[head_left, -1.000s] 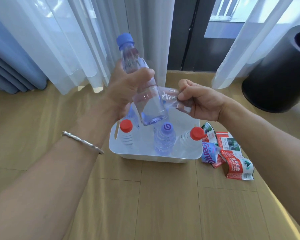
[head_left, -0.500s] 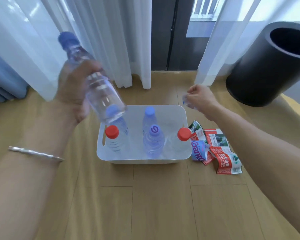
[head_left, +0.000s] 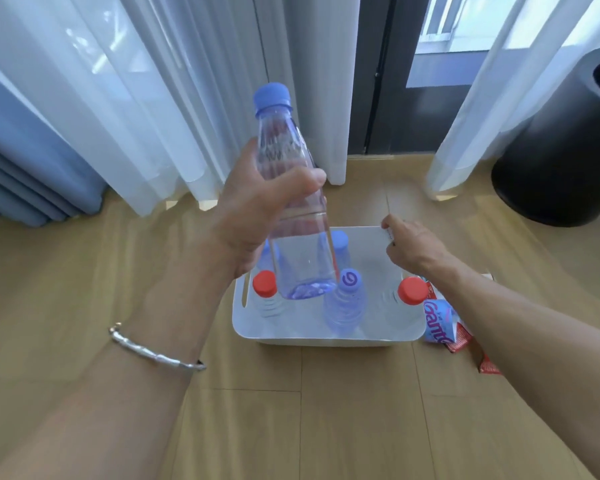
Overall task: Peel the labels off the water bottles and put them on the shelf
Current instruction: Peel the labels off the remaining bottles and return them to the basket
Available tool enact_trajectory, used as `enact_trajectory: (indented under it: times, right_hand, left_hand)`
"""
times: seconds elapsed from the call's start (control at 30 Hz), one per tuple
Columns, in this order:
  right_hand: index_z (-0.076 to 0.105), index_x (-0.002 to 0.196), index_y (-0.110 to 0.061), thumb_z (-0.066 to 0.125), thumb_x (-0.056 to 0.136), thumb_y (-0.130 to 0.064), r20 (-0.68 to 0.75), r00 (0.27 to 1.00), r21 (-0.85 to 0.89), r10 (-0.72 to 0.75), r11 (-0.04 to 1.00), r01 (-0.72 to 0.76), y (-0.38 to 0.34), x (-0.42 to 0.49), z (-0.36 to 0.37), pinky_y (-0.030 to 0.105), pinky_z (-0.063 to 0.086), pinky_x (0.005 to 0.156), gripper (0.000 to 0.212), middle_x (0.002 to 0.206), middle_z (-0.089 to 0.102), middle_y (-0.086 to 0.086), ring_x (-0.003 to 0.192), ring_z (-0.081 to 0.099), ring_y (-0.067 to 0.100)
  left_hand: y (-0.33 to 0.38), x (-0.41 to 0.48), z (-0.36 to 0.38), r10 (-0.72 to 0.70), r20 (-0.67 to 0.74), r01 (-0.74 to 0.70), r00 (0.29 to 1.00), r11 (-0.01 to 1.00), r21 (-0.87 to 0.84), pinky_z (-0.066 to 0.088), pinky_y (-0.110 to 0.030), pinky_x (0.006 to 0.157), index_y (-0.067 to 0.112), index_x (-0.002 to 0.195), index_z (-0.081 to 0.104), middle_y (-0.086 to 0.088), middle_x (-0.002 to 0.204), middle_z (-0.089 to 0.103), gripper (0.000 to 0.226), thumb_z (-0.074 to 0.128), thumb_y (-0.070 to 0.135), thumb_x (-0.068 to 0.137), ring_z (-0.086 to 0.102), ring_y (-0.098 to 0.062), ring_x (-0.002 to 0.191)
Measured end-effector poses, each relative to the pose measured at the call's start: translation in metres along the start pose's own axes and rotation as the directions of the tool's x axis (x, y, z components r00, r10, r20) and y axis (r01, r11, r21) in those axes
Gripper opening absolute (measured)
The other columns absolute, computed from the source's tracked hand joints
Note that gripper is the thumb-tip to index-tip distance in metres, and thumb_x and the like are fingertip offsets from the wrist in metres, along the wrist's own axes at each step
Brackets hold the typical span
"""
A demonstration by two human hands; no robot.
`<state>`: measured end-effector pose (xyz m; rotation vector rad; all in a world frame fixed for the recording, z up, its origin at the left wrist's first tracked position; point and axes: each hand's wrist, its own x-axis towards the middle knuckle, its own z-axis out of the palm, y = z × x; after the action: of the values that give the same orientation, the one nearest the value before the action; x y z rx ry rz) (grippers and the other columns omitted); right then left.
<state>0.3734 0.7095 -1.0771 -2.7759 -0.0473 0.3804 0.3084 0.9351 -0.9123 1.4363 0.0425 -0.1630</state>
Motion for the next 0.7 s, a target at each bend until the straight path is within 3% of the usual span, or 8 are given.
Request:
enact_trajectory:
  times: [0.17,0.3,0.43,0.57,0.63,0.7]
  right_hand:
    - [0.036,0.142,-0.013,0.056,0.083,-0.006,0.093,0.996,0.010,-0.015,1.000,0.014,0.001,-0.001,-0.004,0.033,0.040,0.096,0.063,0.138,0.047,0.012,0.122,0.049,0.031]
    - [0.030,0.146,-0.012,0.081,0.072,-0.027,0.187,0.981,0.042,-0.050,0.998,0.043,0.001,-0.003,-0.005,0.035,0.041,0.098,0.090,0.135,0.041,0.010,0.119,0.047,0.028]
    - [0.025,0.150,-0.014,0.081,0.074,-0.032,0.206,0.978,0.295,0.001,0.954,-0.063,0.003,-0.003,-0.010,0.035,0.039,0.100,0.096,0.144,0.038,0.010,0.125,0.045,0.027]
    - [0.036,0.145,-0.015,0.056,0.087,-0.058,0.224,0.973,0.480,0.047,0.864,-0.153,0.008,-0.002,-0.016,0.038,0.037,0.104,0.076,0.142,0.044,0.008,0.127,0.046,0.026]
    - [0.051,0.129,-0.010,0.033,0.092,-0.067,0.261,0.962,0.649,0.079,0.723,-0.236,0.006,-0.003,-0.018,0.038,0.040,0.100,0.071,0.127,0.055,0.012,0.115,0.053,0.025]
    - [0.054,0.120,-0.001,0.016,0.098,-0.061,0.309,0.947,0.740,0.092,0.602,-0.300,0.005,-0.010,-0.021,0.037,0.038,0.094,0.075,0.116,0.056,0.020,0.107,0.053,0.028]
  left_hand:
    - [-0.003,0.002,0.001,-0.019,-0.006,0.019,1.000,1.000,-0.001,0.055,-0.034,0.059,0.014,0.105,0.049,-0.008,0.094,0.058,0.041,0.068,0.014,0.068,0.065,-0.024,0.077]
    - [-0.004,0.002,0.004,-0.020,0.010,0.020,1.000,1.000,0.012,0.055,-0.033,0.057,0.016,0.103,0.051,-0.007,0.094,0.059,0.039,0.068,0.014,0.068,0.066,-0.024,0.077]
    - [-0.006,0.001,0.004,-0.025,0.018,0.025,1.000,0.999,0.023,0.056,-0.033,0.058,0.018,0.101,0.051,-0.005,0.092,0.058,0.037,0.069,0.012,0.070,0.065,-0.024,0.078]
    - [-0.005,0.000,0.007,-0.019,0.022,0.019,1.000,1.000,0.014,0.056,-0.032,0.058,0.018,0.101,0.051,-0.002,0.087,0.058,0.036,0.068,0.011,0.070,0.063,-0.025,0.079]
    - [-0.005,-0.001,0.009,-0.020,0.025,0.020,0.999,1.000,0.012,0.055,-0.032,0.058,0.017,0.102,0.051,-0.003,0.087,0.058,0.037,0.069,0.012,0.070,0.063,-0.025,0.079]
    - [-0.005,-0.001,0.011,-0.021,0.029,0.020,0.999,1.000,0.014,0.056,-0.032,0.058,0.017,0.102,0.052,-0.003,0.087,0.058,0.038,0.069,0.012,0.069,0.063,-0.025,0.080]
